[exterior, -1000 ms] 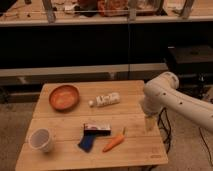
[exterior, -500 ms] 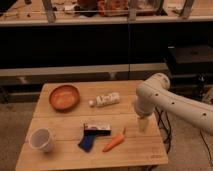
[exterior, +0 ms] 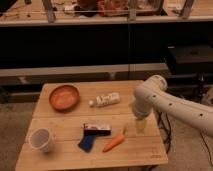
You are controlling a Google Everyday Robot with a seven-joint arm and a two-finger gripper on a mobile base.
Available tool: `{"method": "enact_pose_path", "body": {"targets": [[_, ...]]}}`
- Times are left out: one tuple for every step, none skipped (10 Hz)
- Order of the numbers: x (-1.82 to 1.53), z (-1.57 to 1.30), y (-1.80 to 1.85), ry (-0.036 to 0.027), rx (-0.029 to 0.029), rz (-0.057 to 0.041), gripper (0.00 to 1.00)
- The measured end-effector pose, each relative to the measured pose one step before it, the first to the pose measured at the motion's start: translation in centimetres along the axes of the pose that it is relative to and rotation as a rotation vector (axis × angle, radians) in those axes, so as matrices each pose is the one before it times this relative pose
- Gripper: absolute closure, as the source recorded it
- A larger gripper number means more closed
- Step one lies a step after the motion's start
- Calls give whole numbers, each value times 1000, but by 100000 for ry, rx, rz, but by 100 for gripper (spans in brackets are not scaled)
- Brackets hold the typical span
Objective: Place the pepper in the ceramic bowl
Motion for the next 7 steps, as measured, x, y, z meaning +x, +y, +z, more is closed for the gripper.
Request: {"method": "enact_pose_path", "body": {"targets": [[-187,158,19,-263,-90,-306,20],[-169,280,112,-438,-109,-480,20],[-382,471,148,-563,8,-957,20],[-613,412,34,-715,-107,-914,20],[-394,221,-46,-545,52,-594,20],[-243,260,57,-652,-103,-234,20],[-255,199,31,-570,-3,-307,20]]}}
